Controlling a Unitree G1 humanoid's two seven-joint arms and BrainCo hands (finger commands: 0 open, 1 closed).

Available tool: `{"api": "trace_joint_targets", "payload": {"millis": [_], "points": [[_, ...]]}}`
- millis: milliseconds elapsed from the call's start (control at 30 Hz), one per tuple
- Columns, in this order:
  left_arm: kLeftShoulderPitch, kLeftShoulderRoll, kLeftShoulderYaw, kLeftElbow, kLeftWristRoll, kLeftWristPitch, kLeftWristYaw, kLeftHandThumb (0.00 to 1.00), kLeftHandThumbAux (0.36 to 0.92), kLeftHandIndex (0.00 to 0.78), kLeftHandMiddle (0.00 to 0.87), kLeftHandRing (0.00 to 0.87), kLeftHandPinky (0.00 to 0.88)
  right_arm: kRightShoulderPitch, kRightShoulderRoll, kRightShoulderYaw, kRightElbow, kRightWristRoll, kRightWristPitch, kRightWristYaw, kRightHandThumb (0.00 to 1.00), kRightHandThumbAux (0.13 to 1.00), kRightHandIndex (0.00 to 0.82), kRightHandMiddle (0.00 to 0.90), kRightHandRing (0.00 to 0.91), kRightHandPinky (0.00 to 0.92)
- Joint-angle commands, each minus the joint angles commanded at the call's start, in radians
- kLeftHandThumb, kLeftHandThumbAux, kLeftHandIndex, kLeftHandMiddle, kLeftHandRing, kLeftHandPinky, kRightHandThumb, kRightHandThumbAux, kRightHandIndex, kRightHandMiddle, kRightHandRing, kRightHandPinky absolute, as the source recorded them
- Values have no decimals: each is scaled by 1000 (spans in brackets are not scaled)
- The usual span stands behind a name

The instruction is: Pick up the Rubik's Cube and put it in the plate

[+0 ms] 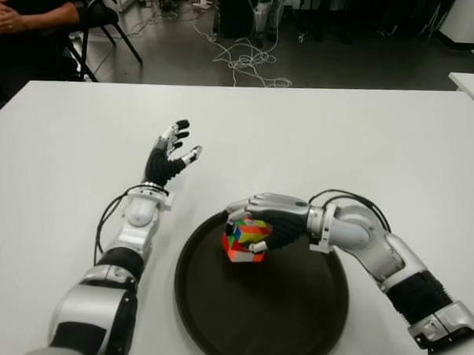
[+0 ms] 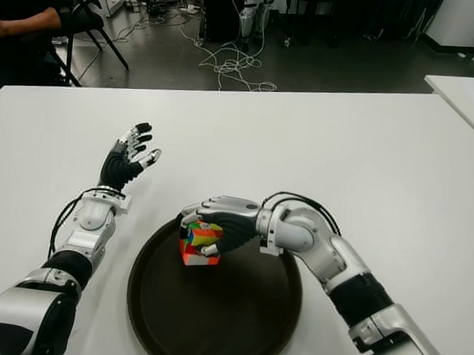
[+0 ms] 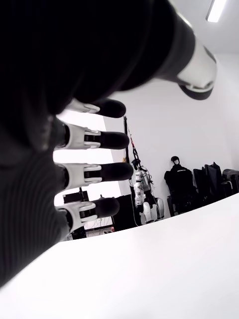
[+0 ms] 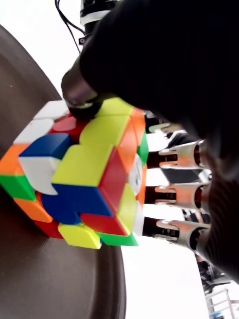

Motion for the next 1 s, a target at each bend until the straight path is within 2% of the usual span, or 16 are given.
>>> {"api": "trace_joint_targets", "payload": {"millis": [200,300,667,1000], "points": [[-2,0,0,3,0,3,4,19,695,158,140,101,95,4,2,-5,-11,34,31,40,0,593,0,1,0,0],[-2,-1,1,4,-2,3,4,21,702,162,145,103,94,1,9,-10,-1,73,41,70,0,532,0,0,0,0],[-3,0,-1,4,0,7,6,10,690,158,149,103,84,4,44,-39,60,219,14,111,0,396,0,0,0,0],[-3,0,-4,2,5,10,13,0,667,163,149,98,77,-7,58,-49,103,280,-10,141,0,341,0,0,0,0]]}}
